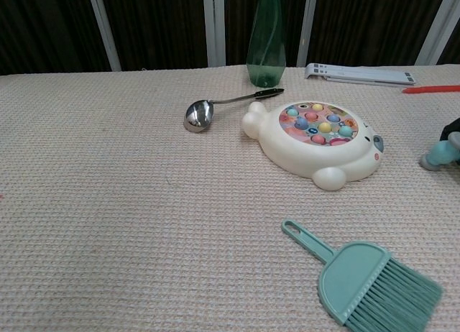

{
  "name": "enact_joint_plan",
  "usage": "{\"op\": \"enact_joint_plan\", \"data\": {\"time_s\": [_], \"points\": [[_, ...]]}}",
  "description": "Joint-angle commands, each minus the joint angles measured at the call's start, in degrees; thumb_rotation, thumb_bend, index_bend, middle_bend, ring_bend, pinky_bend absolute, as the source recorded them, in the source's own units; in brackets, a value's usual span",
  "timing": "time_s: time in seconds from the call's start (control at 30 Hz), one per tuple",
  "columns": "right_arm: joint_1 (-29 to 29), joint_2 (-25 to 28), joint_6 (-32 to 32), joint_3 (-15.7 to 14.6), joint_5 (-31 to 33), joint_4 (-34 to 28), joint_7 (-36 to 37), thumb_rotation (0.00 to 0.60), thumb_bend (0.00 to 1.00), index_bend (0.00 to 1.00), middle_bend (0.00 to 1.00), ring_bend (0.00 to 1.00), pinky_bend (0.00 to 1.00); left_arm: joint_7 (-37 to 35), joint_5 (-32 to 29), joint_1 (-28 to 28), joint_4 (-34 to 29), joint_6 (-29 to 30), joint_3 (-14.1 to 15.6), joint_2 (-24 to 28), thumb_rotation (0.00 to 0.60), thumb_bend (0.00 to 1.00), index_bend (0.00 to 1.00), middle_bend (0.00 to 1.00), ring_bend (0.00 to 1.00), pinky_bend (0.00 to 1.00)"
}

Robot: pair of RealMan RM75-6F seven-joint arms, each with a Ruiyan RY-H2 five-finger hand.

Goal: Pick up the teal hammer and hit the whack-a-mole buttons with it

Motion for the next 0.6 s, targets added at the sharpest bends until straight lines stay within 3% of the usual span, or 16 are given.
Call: {"op": "enact_joint_plan", "data": {"time_s": [0.03,0.4,0.6], "points": [[0.0,0.0,-0.1,0.1,0.1,0.0,-0.1,0.600,0.44,0.40,0.48,0.28,0.14,0.0,-0.1,0.0,0.0,-0.1,0.0,0.0,0.600,0.26,0.00,0.01,0.00,0.00],[0.7,0.6,-1.3,0.8,1.0,-0.4,-1.1,0.600,0.44,0.29,0.42,0.24,0.10,-0.1,-0.2,0.0,0.1,-0.2,0.0,-0.1,0.600,0.26,0.00,0.01,0.00,0.00],[1.0,1.2,-2.5,0.7,1.9,-1.1,-2.6,0.600,0.44,0.13,0.34,0.16,0.07,-0.1,-0.3,-0.1,0.2,-0.2,-0.1,-0.1,0.600,0.26,0.00,0.01,0.00,0.00]]}}
